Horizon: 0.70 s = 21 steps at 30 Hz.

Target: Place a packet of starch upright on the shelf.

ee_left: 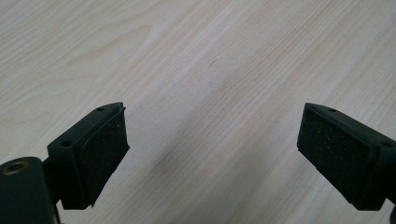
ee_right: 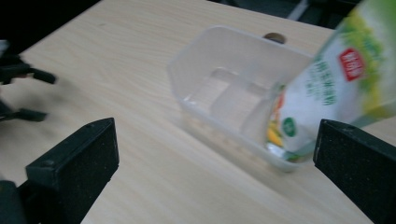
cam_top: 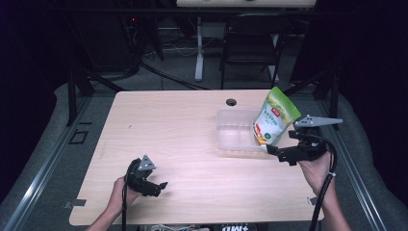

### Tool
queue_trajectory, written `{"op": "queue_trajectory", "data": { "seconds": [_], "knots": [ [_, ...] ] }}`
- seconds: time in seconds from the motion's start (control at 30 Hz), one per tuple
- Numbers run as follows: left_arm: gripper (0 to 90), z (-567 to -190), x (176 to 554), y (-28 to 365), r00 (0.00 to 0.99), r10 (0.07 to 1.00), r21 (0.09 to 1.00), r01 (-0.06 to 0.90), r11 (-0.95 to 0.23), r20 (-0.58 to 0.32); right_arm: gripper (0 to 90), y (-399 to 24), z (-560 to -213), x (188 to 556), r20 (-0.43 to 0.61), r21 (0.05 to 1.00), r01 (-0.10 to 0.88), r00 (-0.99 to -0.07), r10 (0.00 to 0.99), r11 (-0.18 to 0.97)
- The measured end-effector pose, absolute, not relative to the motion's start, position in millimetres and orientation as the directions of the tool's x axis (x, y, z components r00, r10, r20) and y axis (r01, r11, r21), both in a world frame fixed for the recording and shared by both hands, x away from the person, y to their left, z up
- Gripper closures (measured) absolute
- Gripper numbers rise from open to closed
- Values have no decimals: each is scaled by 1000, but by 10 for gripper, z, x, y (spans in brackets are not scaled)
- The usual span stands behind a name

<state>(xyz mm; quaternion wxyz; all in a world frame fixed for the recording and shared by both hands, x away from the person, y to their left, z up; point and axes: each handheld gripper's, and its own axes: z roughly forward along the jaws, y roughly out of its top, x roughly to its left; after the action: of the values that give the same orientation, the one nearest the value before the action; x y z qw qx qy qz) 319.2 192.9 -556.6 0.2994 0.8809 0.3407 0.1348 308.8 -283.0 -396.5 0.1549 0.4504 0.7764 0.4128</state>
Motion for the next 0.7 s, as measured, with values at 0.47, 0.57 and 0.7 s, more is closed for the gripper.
{"op": "queue_trajectory", "data": {
  "seconds": [0.47, 0.57, 0.7],
  "knots": [
    [84, -5568, 3188, 1924, 731, 682, 620, 519, -589, 36, 0, -2527, -4375, 2661, 117, 734, 579, -623, 773, 356],
    [83, -5569, 3189, 1921, 731, 681, 618, 519, -590, 35, 0, -2440, -4613, 2604, 149, 708, 600, -643, 751, 373],
    [84, -5567, 3187, 1918, 733, 680, 620, 516, -591, 38, 0, -2388, -4828, 2583, 168, 680, 622, -648, 743, 388]
  ]
}}
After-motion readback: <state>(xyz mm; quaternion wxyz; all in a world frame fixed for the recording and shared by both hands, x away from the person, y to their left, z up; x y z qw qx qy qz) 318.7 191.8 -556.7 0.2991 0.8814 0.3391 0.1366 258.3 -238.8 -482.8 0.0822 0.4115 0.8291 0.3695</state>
